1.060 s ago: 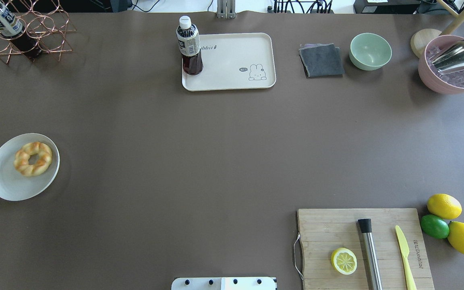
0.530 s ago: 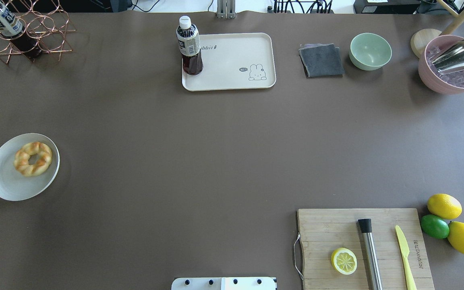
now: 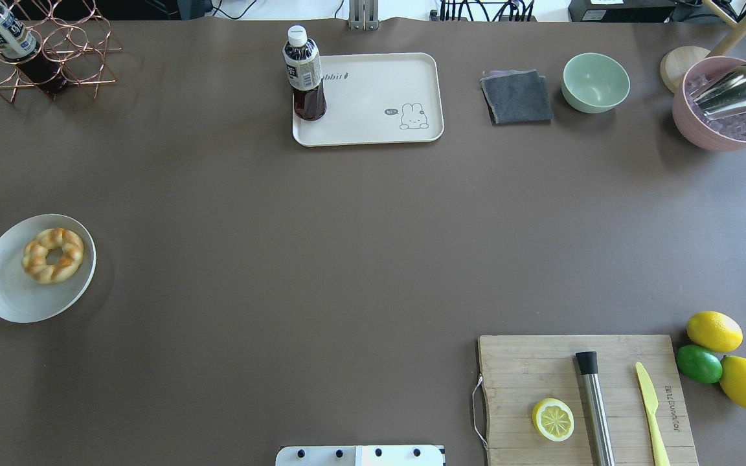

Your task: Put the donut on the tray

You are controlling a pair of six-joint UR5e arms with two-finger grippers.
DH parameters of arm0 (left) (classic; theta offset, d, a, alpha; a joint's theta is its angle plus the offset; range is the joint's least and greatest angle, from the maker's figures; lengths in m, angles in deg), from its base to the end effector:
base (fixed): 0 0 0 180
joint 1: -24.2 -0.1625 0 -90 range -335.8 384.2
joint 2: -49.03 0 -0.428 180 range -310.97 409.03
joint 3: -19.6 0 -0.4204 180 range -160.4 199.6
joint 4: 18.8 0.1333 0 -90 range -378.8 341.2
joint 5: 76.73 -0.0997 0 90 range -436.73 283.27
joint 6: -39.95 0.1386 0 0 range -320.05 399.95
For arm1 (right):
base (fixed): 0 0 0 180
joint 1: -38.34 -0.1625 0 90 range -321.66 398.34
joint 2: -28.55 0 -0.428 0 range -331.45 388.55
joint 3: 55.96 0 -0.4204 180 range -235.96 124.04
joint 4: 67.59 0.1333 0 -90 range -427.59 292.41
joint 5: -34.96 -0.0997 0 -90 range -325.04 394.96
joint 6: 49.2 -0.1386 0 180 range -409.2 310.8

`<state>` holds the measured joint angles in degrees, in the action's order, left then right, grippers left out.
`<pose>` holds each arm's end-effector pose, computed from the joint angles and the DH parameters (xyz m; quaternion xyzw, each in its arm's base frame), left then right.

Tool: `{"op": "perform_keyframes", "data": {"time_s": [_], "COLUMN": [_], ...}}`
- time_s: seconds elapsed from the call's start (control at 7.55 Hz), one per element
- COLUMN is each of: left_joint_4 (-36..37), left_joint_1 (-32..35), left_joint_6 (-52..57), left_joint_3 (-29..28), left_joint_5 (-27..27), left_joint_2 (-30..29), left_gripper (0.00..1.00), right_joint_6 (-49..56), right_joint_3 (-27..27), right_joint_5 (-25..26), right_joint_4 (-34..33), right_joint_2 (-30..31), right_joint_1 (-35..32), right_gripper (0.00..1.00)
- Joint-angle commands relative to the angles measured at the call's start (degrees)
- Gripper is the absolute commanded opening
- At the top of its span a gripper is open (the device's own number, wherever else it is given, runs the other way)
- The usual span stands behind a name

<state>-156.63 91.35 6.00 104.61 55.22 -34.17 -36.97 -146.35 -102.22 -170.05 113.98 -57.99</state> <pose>0.1575 -0.4785 0.6981 0.0922 0.4368 0.0243 0.8945 0.0909 -0.5327 0.6592 0.0052 -0.4038 -0.0209 0.9146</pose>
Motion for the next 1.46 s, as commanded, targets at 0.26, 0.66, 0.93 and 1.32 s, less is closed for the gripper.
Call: {"op": "perform_keyframes", "data": {"time_s": [0.26, 0.66, 0.93, 1.32], "left_joint_4": [-1.21, -5.24, -5.25, -5.52], "left_joint_1": [-5.7, -7.56, -7.74, -7.83], "left_joint_6": [-2.17, -2.35, -2.35, -2.35], "left_joint_3": [-0.37, -2.92, -2.84, -2.84], "left_joint_5": [-2.56, -3.71, -3.71, -3.63], "left_joint_2": [-0.9, -1.08, -1.26, -1.34], "left_gripper": [0.98, 0.98, 0.72, 0.0], "right_joint_6": [-0.1, -0.19, -0.54, -0.54], "right_joint_3": [0.56, 0.65, 0.65, 0.82], "right_joint_5": [0.07, 0.16, 0.16, 0.16], "right_joint_4": [0.06, -0.02, -0.02, -0.02], "right_joint_2": [-0.17, -0.52, -0.61, -0.7], "right_joint_1": [0.0, 0.0, 0.0, 0.0], "right_gripper": [1.0, 1.0, 1.0, 1.0]}}
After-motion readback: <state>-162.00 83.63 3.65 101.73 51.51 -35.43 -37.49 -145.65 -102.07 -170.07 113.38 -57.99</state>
